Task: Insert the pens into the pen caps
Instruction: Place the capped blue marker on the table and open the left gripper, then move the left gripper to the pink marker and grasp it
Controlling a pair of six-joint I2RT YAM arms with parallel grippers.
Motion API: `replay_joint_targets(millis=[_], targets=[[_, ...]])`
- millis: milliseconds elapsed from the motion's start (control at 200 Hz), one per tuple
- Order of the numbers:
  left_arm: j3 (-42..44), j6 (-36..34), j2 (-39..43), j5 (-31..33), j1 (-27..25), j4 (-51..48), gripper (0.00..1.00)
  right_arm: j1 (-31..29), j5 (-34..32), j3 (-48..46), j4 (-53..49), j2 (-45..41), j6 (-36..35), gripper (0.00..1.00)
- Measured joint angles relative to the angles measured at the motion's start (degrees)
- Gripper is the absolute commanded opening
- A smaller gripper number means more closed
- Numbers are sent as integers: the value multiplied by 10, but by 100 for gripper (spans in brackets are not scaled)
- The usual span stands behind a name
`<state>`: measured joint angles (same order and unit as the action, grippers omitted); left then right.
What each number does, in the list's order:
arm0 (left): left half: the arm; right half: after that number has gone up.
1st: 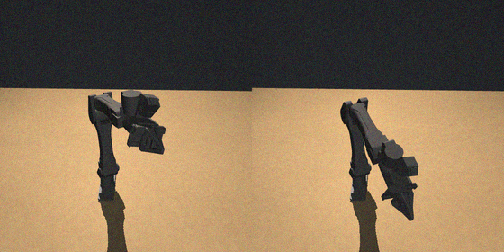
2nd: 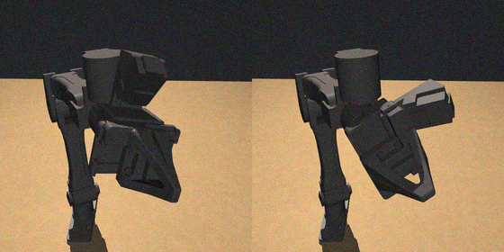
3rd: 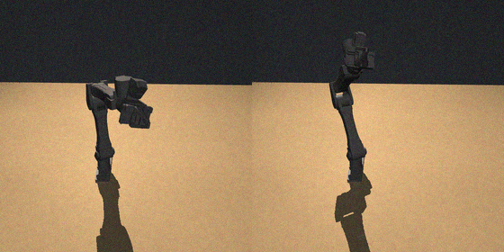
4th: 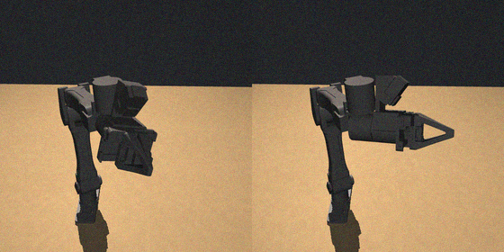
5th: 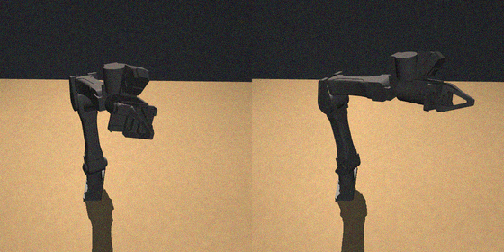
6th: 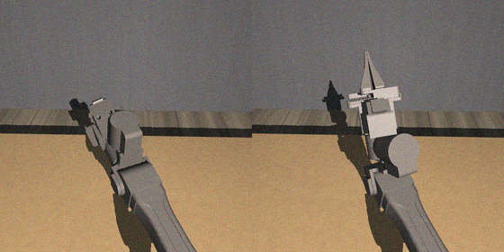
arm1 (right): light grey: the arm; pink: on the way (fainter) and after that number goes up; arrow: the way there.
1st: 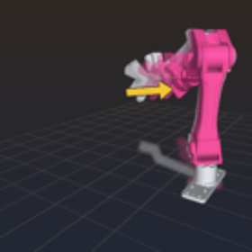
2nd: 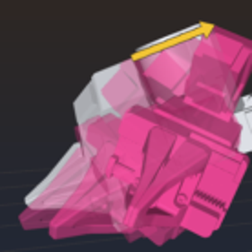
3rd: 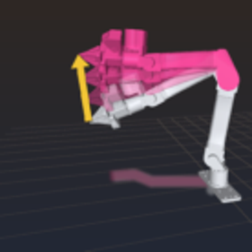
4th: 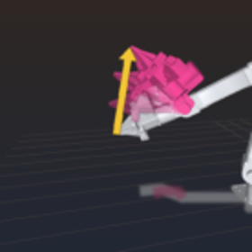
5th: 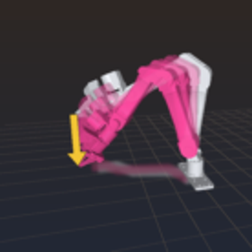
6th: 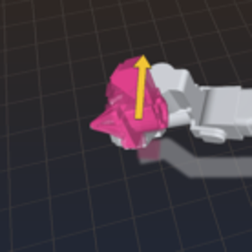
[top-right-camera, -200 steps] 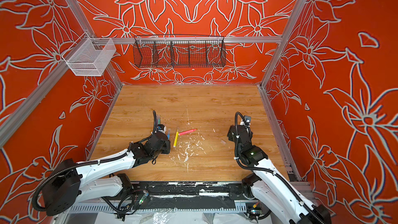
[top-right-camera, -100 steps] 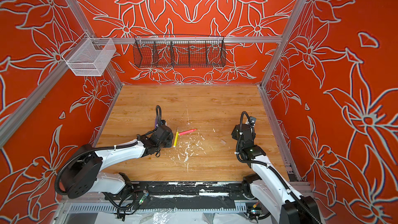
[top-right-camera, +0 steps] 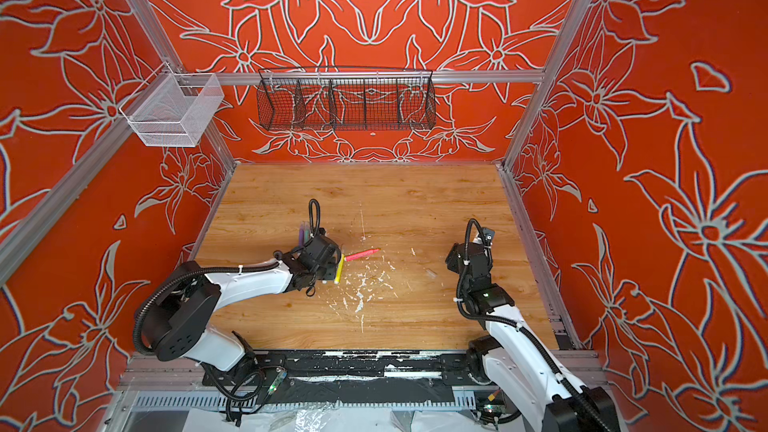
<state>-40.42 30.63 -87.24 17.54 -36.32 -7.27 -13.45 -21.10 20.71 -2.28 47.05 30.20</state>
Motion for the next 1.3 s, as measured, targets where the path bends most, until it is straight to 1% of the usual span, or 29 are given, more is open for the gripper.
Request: replay_joint_targets(millis=[95, 245, 305, 390, 465, 525, 625, 756, 876, 1011, 1136, 1301], targets=[[-3, -5, 19, 3, 0, -14, 47, 0, 2, 0, 0, 7, 0, 71], [-20, -25, 73, 8, 0, -40, 48, 0, 5, 0, 0, 9, 0, 71], [-26, -40, 98, 5, 0, -41, 51, 0, 6, 0, 0, 9, 0, 71], [-34, -66, 131, -9, 0, -36, 61, 0, 7, 0, 0, 9, 0, 71], [-42, -96, 147, -33, 0, -23, 62, 0, 7, 0, 0, 9, 0, 71], [-55, -116, 145, -53, 0, -17, 63, 0, 7, 0, 0, 9, 0, 71], [-94, -145, 110, -85, 0, -11, 63, 0, 7, 0, 0, 8, 0, 71], [-156, -170, 28, -119, 0, -11, 63, 0, 8, 0, 0, 7, 0, 71], [-188, -178, -40, -134, 0, -16, 64, 0, 10, 0, 0, 2, 0, 70], [-215, -180, -106, -141, -1, -47, 64, 0, 10, 0, 0, -8, 0, 70], [-228, -183, -143, -143, -2, -72, 64, 0, 10, -3, 0, -14, 0, 70], [-231, -189, -170, -143, -9, -98, 64, 0, 11, -6, 0, -15, 0, 70]])
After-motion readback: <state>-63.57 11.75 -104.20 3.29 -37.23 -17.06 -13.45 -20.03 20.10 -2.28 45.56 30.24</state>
